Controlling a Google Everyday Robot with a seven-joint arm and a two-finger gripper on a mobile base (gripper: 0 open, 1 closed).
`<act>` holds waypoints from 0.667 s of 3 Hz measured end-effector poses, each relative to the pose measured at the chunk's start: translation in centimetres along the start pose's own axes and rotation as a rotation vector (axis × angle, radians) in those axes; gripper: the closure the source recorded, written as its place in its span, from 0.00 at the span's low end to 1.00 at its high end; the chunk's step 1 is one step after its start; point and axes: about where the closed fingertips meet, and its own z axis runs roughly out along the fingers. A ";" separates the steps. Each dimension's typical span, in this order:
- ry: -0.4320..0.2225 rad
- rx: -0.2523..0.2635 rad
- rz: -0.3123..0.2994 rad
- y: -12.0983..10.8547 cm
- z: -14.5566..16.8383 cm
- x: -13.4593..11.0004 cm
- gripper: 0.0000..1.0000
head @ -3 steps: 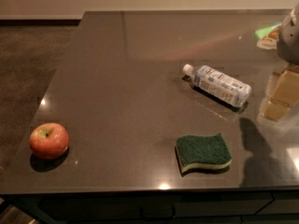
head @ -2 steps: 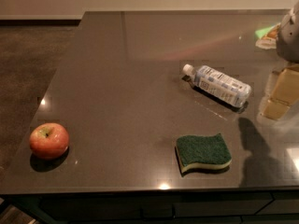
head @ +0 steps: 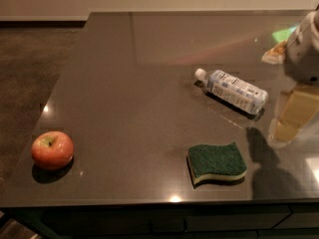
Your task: Move sponge near apple
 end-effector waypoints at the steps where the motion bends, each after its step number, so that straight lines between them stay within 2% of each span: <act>1: -0.030 -0.042 -0.126 3.6 3.4 -1.3 0.00; 2: -0.066 -0.079 -0.218 6.3 5.7 -2.3 0.00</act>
Offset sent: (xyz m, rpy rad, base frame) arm -0.0633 0.0642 -0.0966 0.0402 0.0548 0.3580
